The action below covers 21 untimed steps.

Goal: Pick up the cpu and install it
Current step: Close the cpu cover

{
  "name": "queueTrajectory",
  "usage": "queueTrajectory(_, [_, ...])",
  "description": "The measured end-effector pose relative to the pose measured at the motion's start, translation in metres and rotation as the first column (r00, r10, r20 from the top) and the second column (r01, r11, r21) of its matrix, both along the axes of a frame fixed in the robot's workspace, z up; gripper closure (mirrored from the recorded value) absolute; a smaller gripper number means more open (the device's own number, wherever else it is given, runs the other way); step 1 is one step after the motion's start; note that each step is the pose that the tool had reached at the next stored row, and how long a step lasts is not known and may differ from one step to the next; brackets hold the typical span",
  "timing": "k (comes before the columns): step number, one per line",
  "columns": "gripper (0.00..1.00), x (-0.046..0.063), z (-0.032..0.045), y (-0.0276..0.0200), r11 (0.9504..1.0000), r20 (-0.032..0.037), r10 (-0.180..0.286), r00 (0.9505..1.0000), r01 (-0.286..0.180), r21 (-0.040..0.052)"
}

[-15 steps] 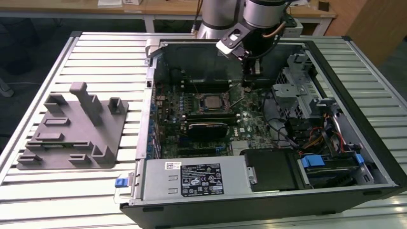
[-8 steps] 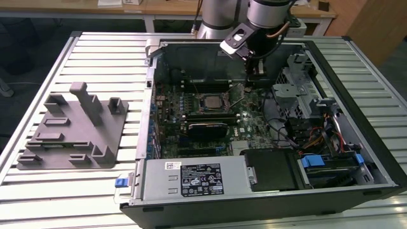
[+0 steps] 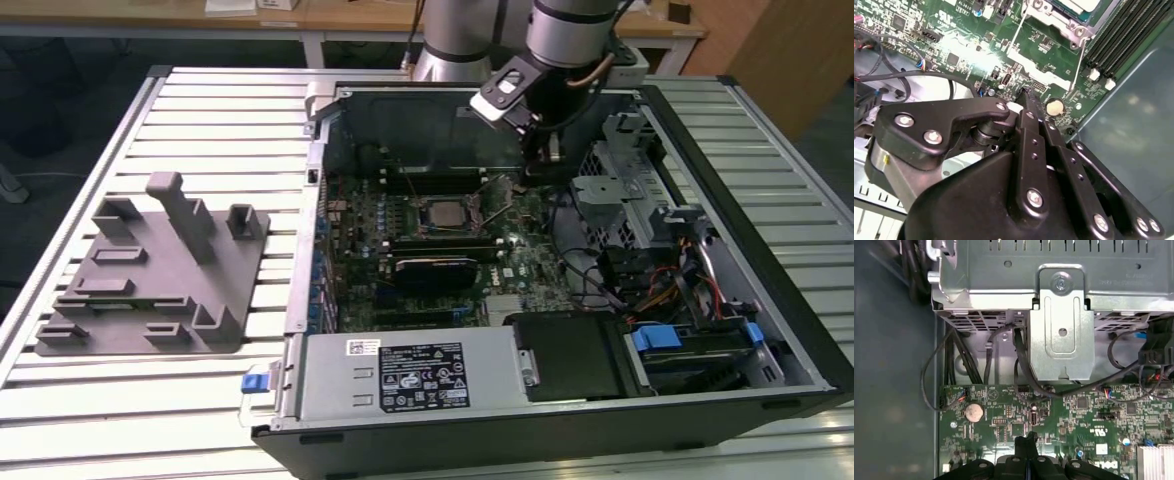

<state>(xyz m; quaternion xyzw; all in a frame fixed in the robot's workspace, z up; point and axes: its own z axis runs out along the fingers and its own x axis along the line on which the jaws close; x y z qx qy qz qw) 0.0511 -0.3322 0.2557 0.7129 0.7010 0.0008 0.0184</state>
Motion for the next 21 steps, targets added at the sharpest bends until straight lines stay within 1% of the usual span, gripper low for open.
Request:
queueTrajectory(7, [0.89,0.0,-0.0119,0.0,1.0,-0.0001,0.0,1.0,0.0,-0.0001])
queueTrajectory(14, [0.89,0.0,-0.0127,0.0,1.0,-0.0001,0.0,1.0,0.0,0.0])
queueTrajectory(17, [0.89,-0.006,-0.0128,0.0,1.0,0.0003,0.0,1.0,0.0,0.0002])
queueTrajectory(21, [0.89,-0.017,-0.0127,0.0,1.0,0.002,0.0,1.0,0.0,0.0004])
